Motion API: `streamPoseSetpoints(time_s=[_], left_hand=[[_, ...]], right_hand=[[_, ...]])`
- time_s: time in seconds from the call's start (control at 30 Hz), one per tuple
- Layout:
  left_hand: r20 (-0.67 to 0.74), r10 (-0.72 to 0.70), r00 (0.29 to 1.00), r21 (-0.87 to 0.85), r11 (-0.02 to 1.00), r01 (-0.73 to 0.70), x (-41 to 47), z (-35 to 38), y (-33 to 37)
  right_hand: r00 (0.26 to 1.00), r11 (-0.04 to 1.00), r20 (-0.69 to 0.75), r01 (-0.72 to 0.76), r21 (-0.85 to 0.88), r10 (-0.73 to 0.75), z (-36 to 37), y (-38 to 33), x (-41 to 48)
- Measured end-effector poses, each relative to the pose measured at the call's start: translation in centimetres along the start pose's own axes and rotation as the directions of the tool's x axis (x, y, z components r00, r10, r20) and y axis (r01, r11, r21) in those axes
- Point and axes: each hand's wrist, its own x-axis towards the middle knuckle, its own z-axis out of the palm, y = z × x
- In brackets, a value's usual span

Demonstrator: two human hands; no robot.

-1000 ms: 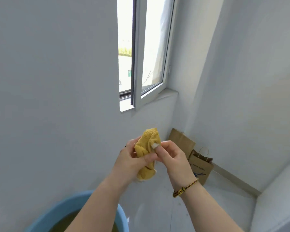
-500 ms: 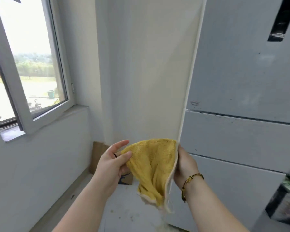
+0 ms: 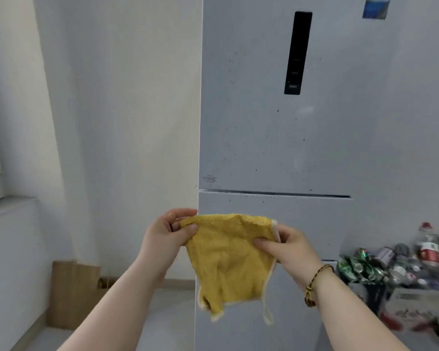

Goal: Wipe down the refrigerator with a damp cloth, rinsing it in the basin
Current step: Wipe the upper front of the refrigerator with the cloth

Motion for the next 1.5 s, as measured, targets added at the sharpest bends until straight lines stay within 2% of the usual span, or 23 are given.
streamPoseSetpoints(time_s=[0.17,0.27,0.4,0.5,0.6,0.73,0.83,0.9,0.97,1.03,1.1,1.2,1.33,1.43,1.5], left_hand=[[0.044,0.07,0.997,-0.038,0.997,-0.069,5.7,3.2,-0.4],[0.078,0.1,0.992,-0.044,0.994,-0.097,9.7,4.5,-0.5],[0.112,0.157,0.981,-0.073,0.986,-0.149,16.2,5.5,-0.6],[0.115,0.191,0.975,-0.062,0.981,-0.185,21.0,6.0,-0.1],[0.146,0.237,0.961,-0.07,0.971,-0.229,25.8,6.5,0.5],[0.132,0.351,0.927,-0.046,0.936,-0.348,30.8,7.2,1.0],[0.011,0.462,0.887,0.071,0.884,-0.461,34.0,7.2,2.0],[-0.068,0.557,0.828,0.186,0.822,-0.538,36.1,7.1,3.1],[-0.128,0.64,0.757,0.272,0.757,-0.594,37.8,7.2,4.4],[-0.198,0.665,0.72,0.313,0.739,-0.597,39.2,7.2,5.3],[-0.262,0.644,0.719,0.311,0.762,-0.569,40.3,7.4,5.8],[-0.314,0.606,0.731,0.266,0.795,-0.545,41.9,7.8,6.2],[-0.348,0.624,0.7,0.234,0.781,-0.579,43.1,8.2,6.3],[-0.381,0.633,0.674,0.238,0.772,-0.59,43.2,8.5,6.3],[-0.381,0.639,0.669,0.245,0.767,-0.593,43.3,8.5,6.5]], right_hand=[[0.988,0.955,-0.137,0.021,-0.295,-0.064,-2.6,-1.6,5.2],[0.972,0.929,-0.214,0.007,-0.37,-0.093,-3.4,-2.9,9.0],[0.89,0.858,-0.375,0.032,-0.513,-0.258,-2.8,-4.6,15.6],[0.81,0.829,-0.418,0.141,-0.541,-0.41,-2.0,-5.9,19.9],[0.648,0.764,-0.475,0.274,-0.584,-0.595,-1.9,-7.5,23.9],[0.349,0.591,-0.481,0.381,-0.711,-0.804,-3.0,-10.3,29.9],[0.103,0.398,-0.392,0.416,-0.818,-0.914,-4.1,-13.0,34.0],[-0.01,0.284,-0.316,0.417,-0.864,-0.949,-5.0,-14.8,37.0],[-0.092,0.184,-0.245,0.425,-0.886,-0.965,-5.9,-16.6,39.6],[-0.11,0.112,-0.174,0.421,-0.9,-0.979,-6.5,-18.4,41.8],[-0.097,0.039,-0.088,0.42,-0.907,-0.991,-6.5,-20.0,43.5],[-0.139,-0.083,0.026,0.425,-0.901,-0.99,-5.8,-21.7,45.5],[-0.197,-0.125,0.023,0.521,-0.844,-0.98,-5.0,-21.7,46.8],[-0.171,-0.208,0.147,0.428,-0.879,-0.974,-4.8,-19.1,46.6],[-0.098,-0.286,0.269,0.346,-0.894,-0.958,-5.0,-17.4,46.7]])
